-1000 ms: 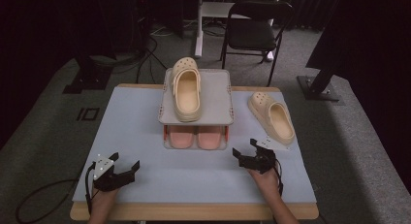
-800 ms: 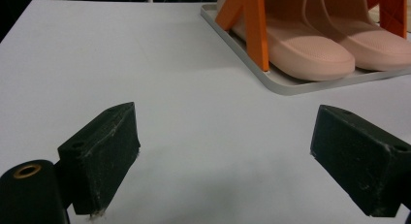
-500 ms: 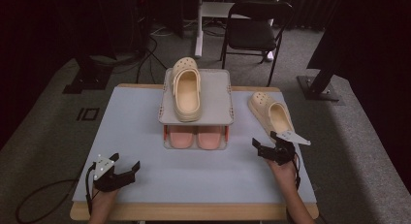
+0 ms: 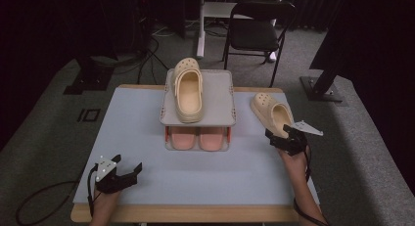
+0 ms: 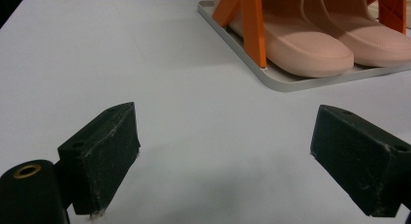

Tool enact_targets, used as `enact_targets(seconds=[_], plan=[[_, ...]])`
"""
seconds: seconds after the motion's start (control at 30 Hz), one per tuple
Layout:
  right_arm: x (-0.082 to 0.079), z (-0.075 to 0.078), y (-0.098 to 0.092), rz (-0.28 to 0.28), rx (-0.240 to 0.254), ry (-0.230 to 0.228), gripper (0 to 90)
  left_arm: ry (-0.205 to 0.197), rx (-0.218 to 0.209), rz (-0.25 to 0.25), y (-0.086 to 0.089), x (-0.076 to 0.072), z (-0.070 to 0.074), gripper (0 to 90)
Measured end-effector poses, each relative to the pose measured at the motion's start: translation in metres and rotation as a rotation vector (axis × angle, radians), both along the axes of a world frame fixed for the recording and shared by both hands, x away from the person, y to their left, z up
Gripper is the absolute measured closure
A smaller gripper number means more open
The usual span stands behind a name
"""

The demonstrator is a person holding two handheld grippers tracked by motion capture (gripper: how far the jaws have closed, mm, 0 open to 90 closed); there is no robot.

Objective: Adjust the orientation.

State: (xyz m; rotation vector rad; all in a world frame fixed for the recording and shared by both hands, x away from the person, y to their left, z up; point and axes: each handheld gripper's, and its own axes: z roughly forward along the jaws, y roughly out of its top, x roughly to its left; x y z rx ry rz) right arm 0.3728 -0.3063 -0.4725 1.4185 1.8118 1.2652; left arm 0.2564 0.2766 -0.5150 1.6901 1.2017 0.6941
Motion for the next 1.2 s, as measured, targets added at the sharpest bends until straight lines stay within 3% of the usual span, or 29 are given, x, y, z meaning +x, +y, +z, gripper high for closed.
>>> enact_targets(seconds=[0.4, 0.7, 0.8, 0.83, 1.2], plan=[[0.026, -0.003, -0.005, -0.054, 0.008, 0.032, 16.9, -0.001, -0.001, -0.003, 0.0, 0.0, 0.0, 9.9], [0.043, -0.004, -0.003, -0.093, 0.002, 0.048, 23.0, -0.002, 0.001, -0.002, 0.0, 0.0, -0.001, 9.9], [0.049, -0.005, -0.001, -0.09, -0.014, 0.064, 25.6, 0.0, 0.002, -0.003, 0.0, 0.0, -0.001, 9.9], [0.053, -0.004, -0.001, -0.1, -0.007, 0.076, 30.8, 0.0, 0.002, -0.003, 0.0, 0.0, -0.001, 9.9], [0.071, -0.004, 0.002, -0.133, -0.016, 0.121, 38.7, 0.0, -0.001, -0.002, -0.001, 0.0, -0.001, 9.9]])
